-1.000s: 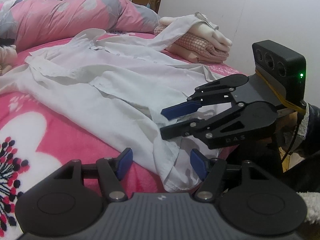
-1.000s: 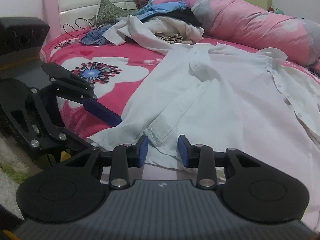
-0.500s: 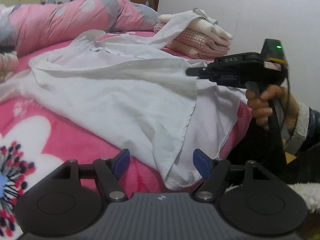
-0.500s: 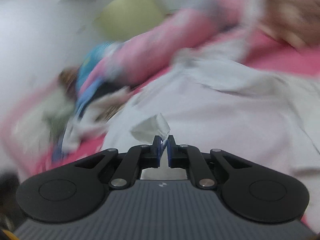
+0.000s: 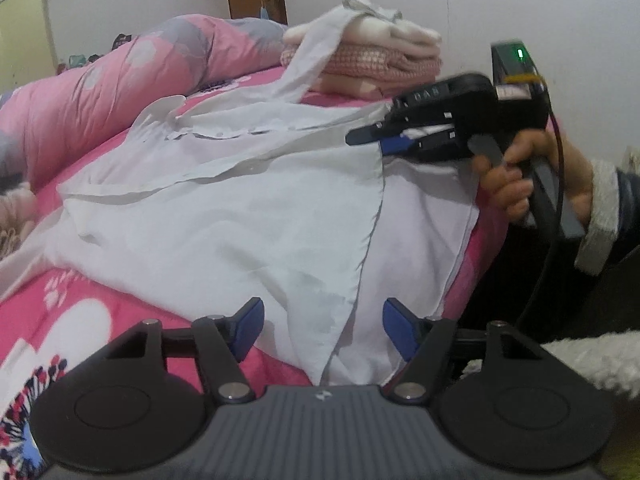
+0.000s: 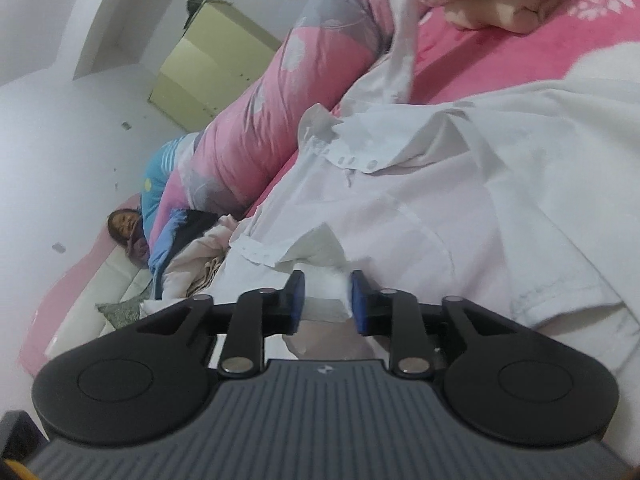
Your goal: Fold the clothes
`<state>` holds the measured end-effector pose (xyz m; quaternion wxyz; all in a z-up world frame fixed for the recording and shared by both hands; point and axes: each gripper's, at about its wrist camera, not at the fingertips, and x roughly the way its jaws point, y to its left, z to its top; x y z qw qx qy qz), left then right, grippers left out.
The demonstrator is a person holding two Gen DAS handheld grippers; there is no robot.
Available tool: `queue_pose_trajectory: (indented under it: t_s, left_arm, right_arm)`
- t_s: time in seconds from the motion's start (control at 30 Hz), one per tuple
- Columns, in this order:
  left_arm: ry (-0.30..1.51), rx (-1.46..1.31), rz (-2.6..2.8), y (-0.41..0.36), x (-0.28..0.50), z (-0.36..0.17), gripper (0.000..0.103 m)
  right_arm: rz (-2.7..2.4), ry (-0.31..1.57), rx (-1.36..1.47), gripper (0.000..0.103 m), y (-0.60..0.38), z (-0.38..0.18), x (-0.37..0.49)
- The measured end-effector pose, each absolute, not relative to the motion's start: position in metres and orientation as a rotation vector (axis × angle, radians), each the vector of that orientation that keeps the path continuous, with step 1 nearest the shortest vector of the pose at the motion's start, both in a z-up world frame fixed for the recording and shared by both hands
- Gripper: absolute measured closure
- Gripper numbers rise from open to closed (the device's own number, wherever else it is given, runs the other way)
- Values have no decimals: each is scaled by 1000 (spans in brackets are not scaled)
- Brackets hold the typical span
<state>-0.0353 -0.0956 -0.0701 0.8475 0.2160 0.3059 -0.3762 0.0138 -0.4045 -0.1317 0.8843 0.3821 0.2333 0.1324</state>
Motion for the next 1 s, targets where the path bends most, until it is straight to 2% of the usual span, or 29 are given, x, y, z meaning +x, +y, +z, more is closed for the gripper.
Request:
queue_pose_trajectory:
  t_s: [0.07,0.1,0.13,0.17,0.23,0.37,0.4,0.47,0.73,0.87,1.0]
  left_arm:
    - [653,484,-780,-100,-36,-72,55]
    - [660,490,-774,-100,-36,-72,59]
    - [667,495,-769,-100,-36,-72,71]
    - [675,499,-764,-99,-37,-73,77]
    - [691,508,-755,-99,-38,-73,77]
    - [711,524,-740,-98,-42,-75,76]
    - [710,522,-737,-98,-43,-76,78]
    - [706,503,-729,-95,-46,-74,99]
    - [694,477,-578,-60,-67,-55,100]
    - [738,463,-533,-48,-76,-64,100]
    - [801,404,-527,-47,-73,-76,100]
  right_arm:
    - [267,495,756,79,-401,-129,18]
    - [262,500,737,82,-400,-127,20]
    - [261,501,724,91,-398,-126,21]
    - [260,501,712,95,-397,-125,22]
    - [270,493,698,99,-395,-122,23]
    - [308,452,691,100,-391,-113,20]
    - [315,445,694,100,-390,-110,21]
    - [328,433,700,100,-390,-105,21]
    - [440,394,709,102,-370,-76,8]
    - [464,379,700,102,-363,-70,-18]
    - [381,444,708,102,-372,-89,-37]
